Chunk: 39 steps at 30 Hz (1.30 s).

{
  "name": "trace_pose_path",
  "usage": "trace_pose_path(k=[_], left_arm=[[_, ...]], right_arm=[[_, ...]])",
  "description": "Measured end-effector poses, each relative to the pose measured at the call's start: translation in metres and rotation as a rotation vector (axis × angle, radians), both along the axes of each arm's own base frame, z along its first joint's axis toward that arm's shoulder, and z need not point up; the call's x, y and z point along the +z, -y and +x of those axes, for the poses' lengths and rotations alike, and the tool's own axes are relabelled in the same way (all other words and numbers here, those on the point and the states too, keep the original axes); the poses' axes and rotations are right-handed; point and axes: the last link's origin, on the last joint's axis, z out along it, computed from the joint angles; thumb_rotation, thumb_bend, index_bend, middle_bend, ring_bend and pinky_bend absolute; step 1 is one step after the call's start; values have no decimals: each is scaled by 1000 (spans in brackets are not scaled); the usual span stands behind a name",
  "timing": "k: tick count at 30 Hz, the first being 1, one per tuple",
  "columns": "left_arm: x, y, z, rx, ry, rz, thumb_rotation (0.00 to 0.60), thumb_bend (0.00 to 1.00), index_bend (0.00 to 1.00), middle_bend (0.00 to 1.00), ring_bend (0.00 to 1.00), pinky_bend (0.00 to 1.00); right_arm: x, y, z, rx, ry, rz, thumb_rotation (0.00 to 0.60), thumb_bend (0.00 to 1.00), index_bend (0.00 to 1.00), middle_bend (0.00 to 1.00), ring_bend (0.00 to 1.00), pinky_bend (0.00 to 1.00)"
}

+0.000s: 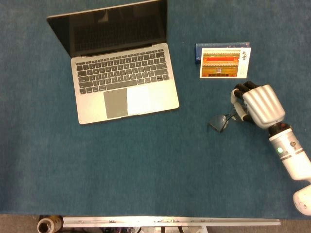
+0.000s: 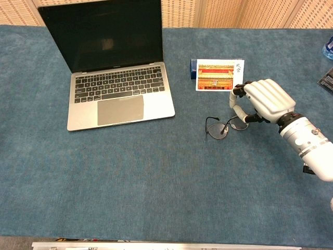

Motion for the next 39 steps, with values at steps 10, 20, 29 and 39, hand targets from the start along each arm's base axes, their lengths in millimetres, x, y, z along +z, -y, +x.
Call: trace_pose_path(k=[10, 20, 29, 39], left_arm=[[0, 0, 0, 0, -2, -1, 600, 354, 538, 510, 388, 530], [0, 1, 0, 1, 1, 0, 600, 354, 538, 511, 388, 530], [0, 1, 0, 5, -1, -3, 600, 354, 538, 510, 388, 530], [-2, 1, 0, 5, -5, -8, 600, 354, 538, 511, 388, 530]], right_arm=[[-6, -1, -6, -7, -22, 16, 600, 451, 541, 470, 379, 684], [-11, -2, -10, -14, -40, 22, 600, 451, 541, 470, 379, 684], [-12, -2, -13, -21, -39, 25, 600, 450, 541, 470, 379, 684], [6, -6, 12, 40, 65, -2, 600, 449, 541, 470, 379, 684]])
